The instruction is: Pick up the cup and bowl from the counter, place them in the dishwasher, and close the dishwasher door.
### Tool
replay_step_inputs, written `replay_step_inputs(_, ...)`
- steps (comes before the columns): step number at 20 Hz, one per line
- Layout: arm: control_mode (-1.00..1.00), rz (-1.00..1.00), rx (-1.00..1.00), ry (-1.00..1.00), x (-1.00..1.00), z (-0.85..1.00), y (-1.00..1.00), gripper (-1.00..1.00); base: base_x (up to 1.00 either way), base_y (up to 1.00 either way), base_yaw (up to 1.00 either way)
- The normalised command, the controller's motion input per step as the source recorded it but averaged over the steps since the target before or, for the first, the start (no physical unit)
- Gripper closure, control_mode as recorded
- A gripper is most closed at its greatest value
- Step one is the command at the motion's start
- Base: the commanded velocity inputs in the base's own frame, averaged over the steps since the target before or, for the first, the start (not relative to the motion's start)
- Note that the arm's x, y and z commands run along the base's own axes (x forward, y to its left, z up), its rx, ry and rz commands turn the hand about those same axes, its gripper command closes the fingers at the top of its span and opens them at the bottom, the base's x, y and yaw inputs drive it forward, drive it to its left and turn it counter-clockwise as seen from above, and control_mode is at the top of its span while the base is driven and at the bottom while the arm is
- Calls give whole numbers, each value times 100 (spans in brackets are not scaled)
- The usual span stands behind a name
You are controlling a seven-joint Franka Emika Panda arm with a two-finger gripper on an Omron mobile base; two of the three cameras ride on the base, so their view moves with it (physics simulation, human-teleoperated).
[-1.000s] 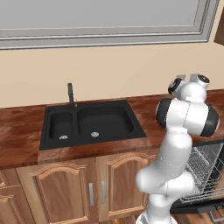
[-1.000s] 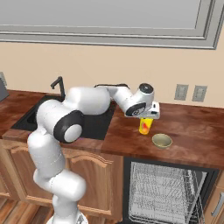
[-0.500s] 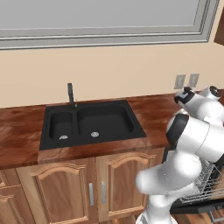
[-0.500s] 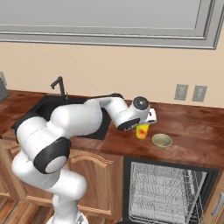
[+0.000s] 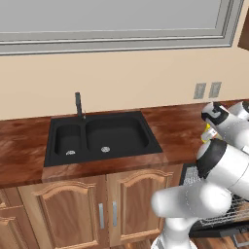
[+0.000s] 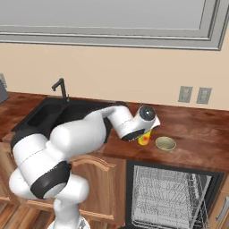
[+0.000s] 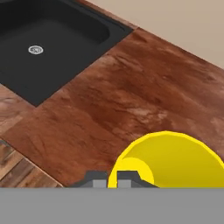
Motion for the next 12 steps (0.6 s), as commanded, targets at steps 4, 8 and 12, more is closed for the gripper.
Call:
replay_step_inputs(4,-100,23,-18,-4,-46,1,0,100,0,0,0)
replay_step_inputs(8,-100,24,-15,0,-32,-5,0,100,0,0,0)
replay_step_inputs(12,-100,25,-14,0,-23,-14,0,100,0,0,0)
